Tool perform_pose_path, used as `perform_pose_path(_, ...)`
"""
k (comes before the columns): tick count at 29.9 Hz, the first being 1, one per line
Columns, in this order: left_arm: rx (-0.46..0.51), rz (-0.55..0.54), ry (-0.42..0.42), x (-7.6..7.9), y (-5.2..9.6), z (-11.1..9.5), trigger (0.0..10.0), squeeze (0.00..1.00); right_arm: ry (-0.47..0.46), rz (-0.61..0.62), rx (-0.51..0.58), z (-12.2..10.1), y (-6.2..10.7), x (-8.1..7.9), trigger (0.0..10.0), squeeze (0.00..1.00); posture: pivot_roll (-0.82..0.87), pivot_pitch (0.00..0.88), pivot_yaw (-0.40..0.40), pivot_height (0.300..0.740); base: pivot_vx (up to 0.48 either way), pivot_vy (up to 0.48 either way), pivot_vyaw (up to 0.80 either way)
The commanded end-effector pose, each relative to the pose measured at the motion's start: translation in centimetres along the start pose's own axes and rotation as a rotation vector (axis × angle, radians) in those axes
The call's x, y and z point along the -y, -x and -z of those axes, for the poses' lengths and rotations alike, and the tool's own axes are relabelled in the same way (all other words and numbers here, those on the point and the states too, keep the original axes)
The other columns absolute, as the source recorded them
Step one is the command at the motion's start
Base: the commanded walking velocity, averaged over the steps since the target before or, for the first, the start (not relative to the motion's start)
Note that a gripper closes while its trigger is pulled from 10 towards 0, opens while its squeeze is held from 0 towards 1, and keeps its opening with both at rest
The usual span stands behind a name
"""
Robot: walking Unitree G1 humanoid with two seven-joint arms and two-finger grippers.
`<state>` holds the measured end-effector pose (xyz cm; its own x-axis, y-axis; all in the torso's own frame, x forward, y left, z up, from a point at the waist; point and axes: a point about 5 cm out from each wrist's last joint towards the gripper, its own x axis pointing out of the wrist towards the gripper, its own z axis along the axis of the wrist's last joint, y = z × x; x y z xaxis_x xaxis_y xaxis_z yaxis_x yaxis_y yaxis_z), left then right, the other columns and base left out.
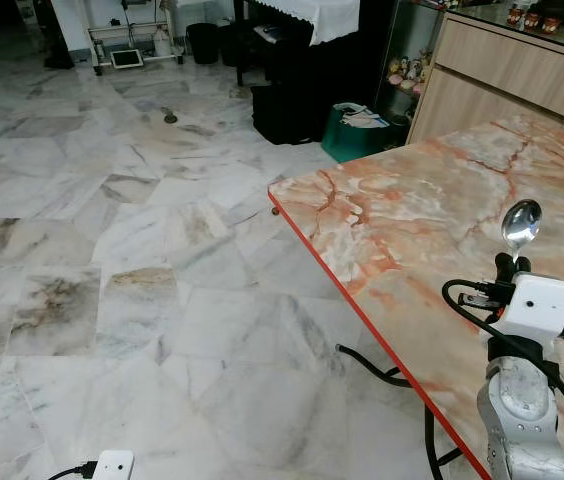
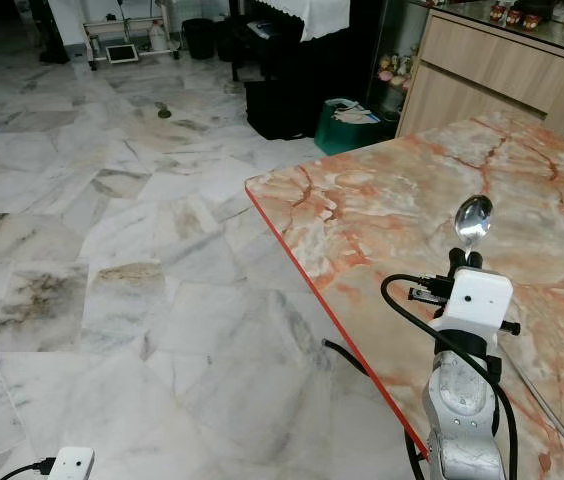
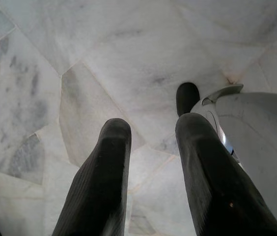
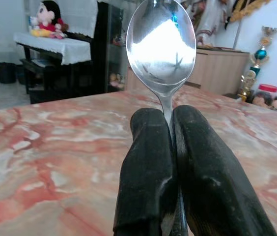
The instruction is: Setting the table
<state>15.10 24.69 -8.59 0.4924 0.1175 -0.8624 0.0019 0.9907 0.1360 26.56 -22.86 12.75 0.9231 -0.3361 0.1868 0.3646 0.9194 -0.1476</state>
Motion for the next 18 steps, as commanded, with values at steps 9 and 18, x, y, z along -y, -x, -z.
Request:
perform_pose_path(9, -0.040, 0.029, -0.012, 1.6, 0.0, 1.3, 10.0, 0.00, -0.081, -0.026, 0.037, -1.0, -0.7, -1.1, 10.0, 0.00, 0.09, 0.000, -0.061, 0.707, 0.000, 0.000, 0.00)
perform_pose_path(18, -0.047, 0.043, -0.014, 2.3, -0.1, 1.3, 10.0, 0.00, -0.099, -0.079, 0.042, -1.4, -1.3, -2.1, 10.0, 0.00, 0.10, 0.000, -0.078, 0.707, -0.030, 0.000, 0.00)
